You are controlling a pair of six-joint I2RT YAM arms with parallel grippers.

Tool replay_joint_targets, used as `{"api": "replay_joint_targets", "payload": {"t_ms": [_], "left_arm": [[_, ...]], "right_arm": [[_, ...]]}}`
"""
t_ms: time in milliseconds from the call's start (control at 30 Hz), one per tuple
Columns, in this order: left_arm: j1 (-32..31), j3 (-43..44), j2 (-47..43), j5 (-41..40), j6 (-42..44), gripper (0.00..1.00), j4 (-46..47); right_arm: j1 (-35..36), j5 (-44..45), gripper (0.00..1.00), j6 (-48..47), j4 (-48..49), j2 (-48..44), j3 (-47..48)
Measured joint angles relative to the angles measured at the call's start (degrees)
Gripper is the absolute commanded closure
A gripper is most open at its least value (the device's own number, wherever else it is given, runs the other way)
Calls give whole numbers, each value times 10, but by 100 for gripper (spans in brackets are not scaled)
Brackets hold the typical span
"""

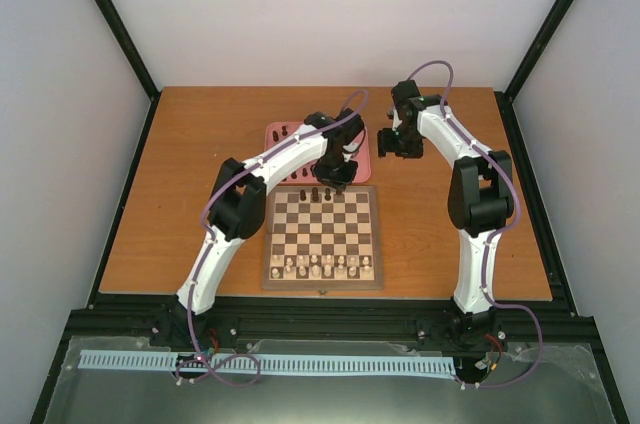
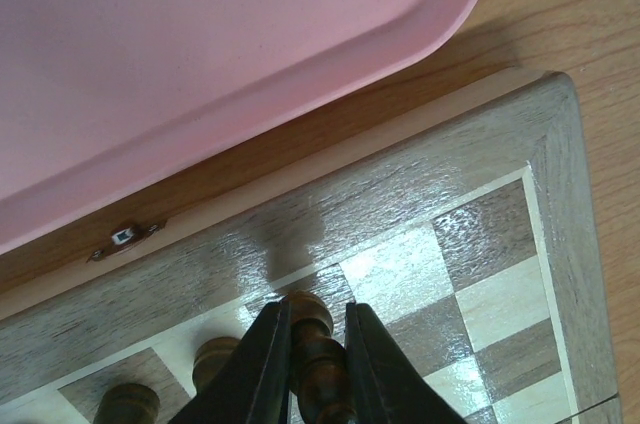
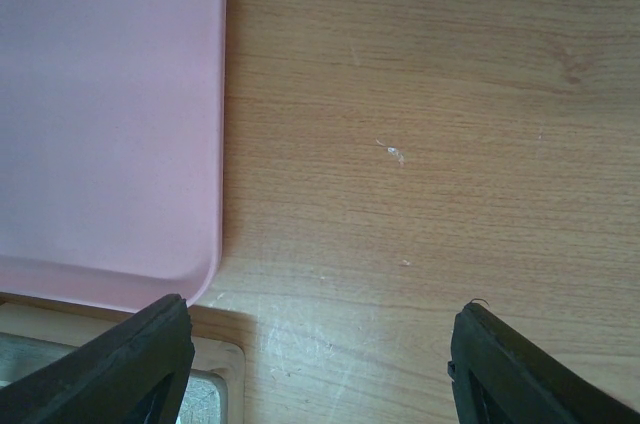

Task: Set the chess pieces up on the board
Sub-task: Place the chess piece on the chessboard.

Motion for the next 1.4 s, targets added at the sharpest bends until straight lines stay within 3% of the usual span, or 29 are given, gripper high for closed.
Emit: {"api": "replay_joint_targets", "payload": {"t_ms": [1400], "left_arm": [[-3, -32, -3, 11, 5, 91, 21]], "right_arm": [[0, -2, 29, 0, 0, 0, -2]]}}
